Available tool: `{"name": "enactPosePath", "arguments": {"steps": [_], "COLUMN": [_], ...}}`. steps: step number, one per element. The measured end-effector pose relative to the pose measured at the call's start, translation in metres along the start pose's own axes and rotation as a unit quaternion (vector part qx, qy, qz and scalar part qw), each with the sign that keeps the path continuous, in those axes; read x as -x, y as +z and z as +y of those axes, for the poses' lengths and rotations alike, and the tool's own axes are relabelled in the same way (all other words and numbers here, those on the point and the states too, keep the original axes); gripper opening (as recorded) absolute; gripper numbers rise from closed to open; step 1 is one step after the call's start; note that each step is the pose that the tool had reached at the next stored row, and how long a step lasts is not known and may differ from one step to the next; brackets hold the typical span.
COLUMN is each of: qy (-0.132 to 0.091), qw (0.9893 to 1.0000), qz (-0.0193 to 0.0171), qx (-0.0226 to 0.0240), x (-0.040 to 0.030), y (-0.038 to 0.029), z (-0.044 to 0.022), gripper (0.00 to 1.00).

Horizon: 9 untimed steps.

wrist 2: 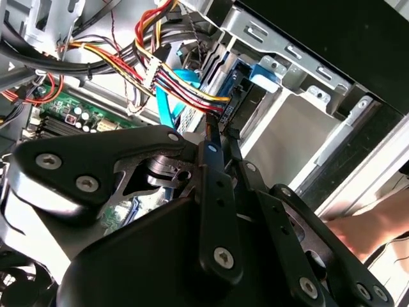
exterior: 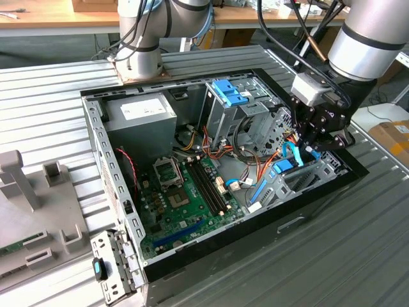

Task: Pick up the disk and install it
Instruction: 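Insert the first disk wire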

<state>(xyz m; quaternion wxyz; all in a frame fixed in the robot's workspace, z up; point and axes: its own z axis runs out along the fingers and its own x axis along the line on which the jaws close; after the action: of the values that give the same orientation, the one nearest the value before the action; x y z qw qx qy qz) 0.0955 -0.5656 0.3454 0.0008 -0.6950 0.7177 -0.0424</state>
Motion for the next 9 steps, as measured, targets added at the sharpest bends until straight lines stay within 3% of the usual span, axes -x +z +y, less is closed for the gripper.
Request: {"name": "enactPosePath", "arguments": {"steps": [9], "qy": [0.001], "qw": [1.0000], "qz": [-0.0003], "qx": [-0.0006], "x": [-0.0010], "y": [0.0008], "z": [-0.0001], "gripper": [0.17]}}
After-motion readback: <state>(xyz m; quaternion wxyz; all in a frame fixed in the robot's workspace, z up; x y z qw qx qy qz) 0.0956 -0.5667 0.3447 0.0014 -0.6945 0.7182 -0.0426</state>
